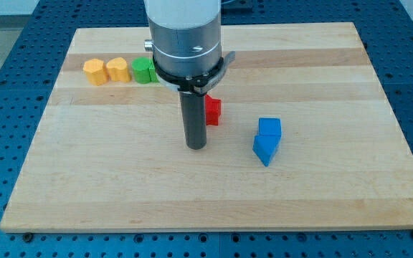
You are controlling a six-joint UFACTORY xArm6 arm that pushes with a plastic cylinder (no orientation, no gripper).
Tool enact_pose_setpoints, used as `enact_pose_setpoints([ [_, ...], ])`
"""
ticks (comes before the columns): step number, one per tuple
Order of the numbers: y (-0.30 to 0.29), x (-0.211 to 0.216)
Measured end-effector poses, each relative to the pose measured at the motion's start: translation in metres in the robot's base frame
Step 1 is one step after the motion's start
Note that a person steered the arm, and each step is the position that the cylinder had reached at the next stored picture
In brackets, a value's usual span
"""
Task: Drag the red star to the right of the red circle
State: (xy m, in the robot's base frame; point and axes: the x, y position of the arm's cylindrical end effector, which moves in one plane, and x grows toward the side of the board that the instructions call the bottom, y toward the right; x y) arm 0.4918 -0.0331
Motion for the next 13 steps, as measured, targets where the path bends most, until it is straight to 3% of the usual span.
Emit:
enact_pose_setpoints([
  [1,0.004,-0.064],
  [2,0.004,-0.064],
  [3,0.008,-0.098],
  [5,-0.013,-0.033],
  [6,-0.013,-0.033],
  [7,0.040,-0.033],
  [8,0.040,-0.033],
  [9,0.035,-0.089],
  [12,0.035,-0.119],
  [13,0.101,-0.100],
])
